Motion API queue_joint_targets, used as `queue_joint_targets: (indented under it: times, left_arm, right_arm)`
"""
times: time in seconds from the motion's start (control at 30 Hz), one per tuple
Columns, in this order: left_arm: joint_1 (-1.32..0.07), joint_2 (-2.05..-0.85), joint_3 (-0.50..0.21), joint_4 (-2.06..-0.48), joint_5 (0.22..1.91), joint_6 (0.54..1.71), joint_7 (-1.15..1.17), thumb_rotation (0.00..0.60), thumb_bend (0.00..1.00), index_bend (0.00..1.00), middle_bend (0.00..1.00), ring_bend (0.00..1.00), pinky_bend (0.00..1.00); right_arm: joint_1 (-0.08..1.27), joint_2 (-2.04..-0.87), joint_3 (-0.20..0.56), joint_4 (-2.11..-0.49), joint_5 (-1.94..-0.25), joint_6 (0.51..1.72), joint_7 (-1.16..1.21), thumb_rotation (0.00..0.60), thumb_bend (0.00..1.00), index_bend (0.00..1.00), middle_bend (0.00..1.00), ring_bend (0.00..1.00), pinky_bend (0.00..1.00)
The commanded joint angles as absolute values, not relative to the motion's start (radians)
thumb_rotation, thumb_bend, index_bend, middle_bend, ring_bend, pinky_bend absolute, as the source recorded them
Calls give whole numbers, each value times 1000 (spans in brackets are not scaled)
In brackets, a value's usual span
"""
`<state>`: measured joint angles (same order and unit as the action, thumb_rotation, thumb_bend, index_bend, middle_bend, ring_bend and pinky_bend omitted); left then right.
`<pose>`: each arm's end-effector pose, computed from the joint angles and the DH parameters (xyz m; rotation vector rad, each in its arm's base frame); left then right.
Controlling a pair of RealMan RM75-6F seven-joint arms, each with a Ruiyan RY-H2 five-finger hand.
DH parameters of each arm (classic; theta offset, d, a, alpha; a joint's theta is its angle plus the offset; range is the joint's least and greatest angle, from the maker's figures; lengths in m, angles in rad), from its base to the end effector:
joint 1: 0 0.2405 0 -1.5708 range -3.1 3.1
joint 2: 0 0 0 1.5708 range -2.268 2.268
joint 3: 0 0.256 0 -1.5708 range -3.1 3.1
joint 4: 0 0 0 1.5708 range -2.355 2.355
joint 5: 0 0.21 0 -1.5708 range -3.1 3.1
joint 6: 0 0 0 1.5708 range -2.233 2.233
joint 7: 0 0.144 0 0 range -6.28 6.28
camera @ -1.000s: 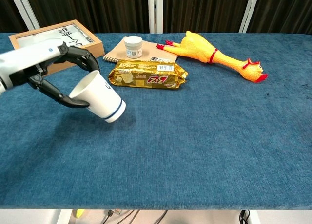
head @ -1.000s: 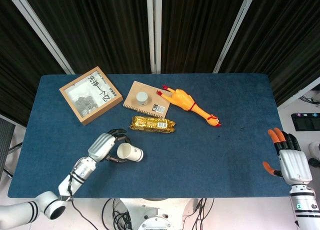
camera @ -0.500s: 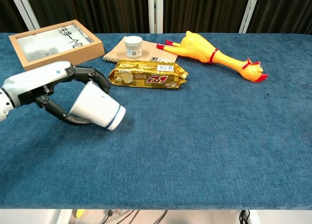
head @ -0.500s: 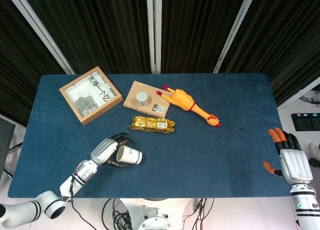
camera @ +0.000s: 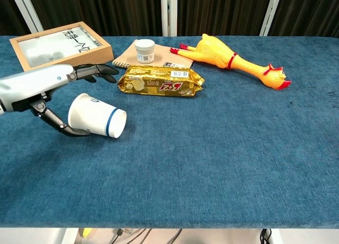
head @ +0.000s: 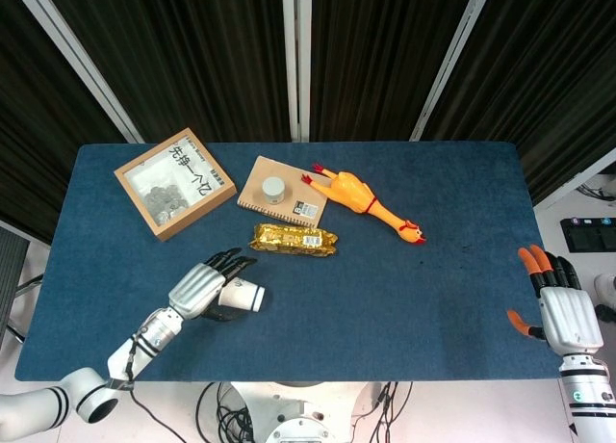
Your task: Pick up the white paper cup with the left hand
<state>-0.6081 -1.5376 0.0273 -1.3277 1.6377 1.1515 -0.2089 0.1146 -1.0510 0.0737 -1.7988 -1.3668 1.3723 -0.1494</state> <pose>-0.1924 0.2850 -0.0153 -2.0284 -1.0126 -1.2092 -0.2930 -0.1902 0.1570 1.3819 -0.9940 0.7949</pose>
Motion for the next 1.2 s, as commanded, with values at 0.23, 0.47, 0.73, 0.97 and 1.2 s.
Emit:
queue_joint_targets:
  times: [0.23,0.47,0.73,0.97,1.2]
  left_arm:
    - [-607,-1509,-21,-1558,1532,1089,400,600,143,216,211,0,155]
    - [-629,-1508,-59,-1687,1358,1015,660,600,142,238,228,0,146]
    - [-660,-1520,-69,-1727,1246,987,783,600,142,289,277,0,146]
    - [-681,-1536,-59,-1708,1251,986,786,600,145,323,313,13,146]
    - [-695,-1550,-54,-1686,1270,1000,783,600,155,367,355,43,152]
  right_arm:
    - [114,-1047,71,-1799,-1370,1372,-142,600,176,0,0,0,0]
    - [113,-1044,75,-1797,-1365,1376,-133,600,176,0,0,0,0]
    - [117,-1045,74,-1794,-1358,1365,-137,600,176,0,0,0,0]
    - [119,-1046,76,-1792,-1353,1362,-137,600,176,0,0,0,0]
    - [120,-1044,74,-1793,-1353,1360,-137,600,176,0,0,0,0]
